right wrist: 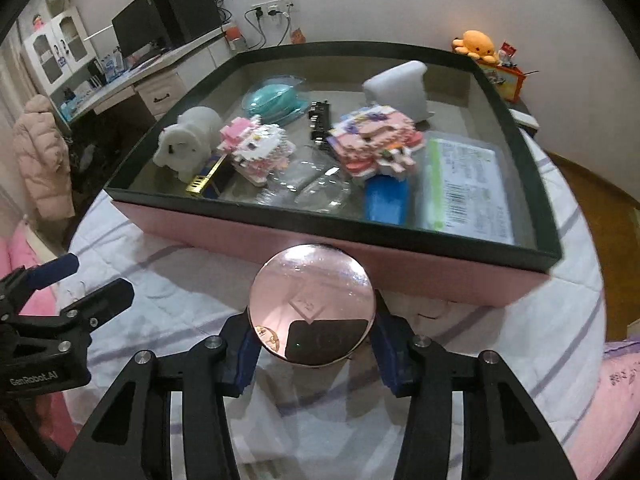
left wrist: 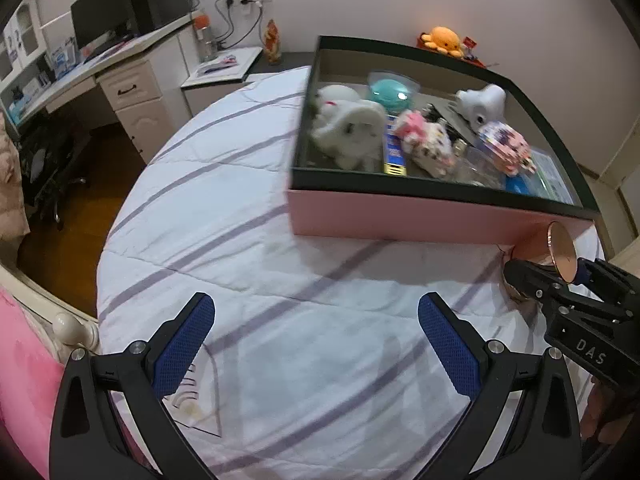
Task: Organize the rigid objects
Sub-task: 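Grasp the rose-gold cup with the right tool while the left tool grasps the white charger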
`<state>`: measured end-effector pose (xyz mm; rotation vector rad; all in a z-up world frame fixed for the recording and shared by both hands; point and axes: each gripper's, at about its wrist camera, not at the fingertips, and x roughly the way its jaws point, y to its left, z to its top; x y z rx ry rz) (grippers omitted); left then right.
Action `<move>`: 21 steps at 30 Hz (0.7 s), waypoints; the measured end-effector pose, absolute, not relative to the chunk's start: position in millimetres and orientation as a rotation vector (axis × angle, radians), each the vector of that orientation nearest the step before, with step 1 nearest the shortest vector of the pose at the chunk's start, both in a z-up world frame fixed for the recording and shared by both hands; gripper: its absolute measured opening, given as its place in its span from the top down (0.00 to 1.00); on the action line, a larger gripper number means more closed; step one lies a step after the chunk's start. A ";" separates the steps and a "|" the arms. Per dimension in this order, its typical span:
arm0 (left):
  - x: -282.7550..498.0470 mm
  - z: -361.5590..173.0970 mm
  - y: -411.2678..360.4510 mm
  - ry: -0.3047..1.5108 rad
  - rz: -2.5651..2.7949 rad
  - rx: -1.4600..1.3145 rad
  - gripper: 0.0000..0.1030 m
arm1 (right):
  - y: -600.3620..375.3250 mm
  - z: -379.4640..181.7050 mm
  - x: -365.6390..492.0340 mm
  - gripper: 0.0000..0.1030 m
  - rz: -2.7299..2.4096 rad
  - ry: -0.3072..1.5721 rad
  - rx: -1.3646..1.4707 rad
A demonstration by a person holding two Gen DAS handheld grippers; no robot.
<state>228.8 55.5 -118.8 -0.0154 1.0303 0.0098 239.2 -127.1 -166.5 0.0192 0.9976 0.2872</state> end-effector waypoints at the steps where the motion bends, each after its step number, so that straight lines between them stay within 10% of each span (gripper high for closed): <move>1: 227.3 -118.3 50.5 1.031 0.001 -0.012 0.00 | -129.7 -165.6 237.7 0.52 0.286 0.997 0.023; 21: 189.0 -118.8 -46.0 1.085 -0.173 0.031 0.00 | -212.5 -147.4 175.1 0.53 0.164 0.943 0.053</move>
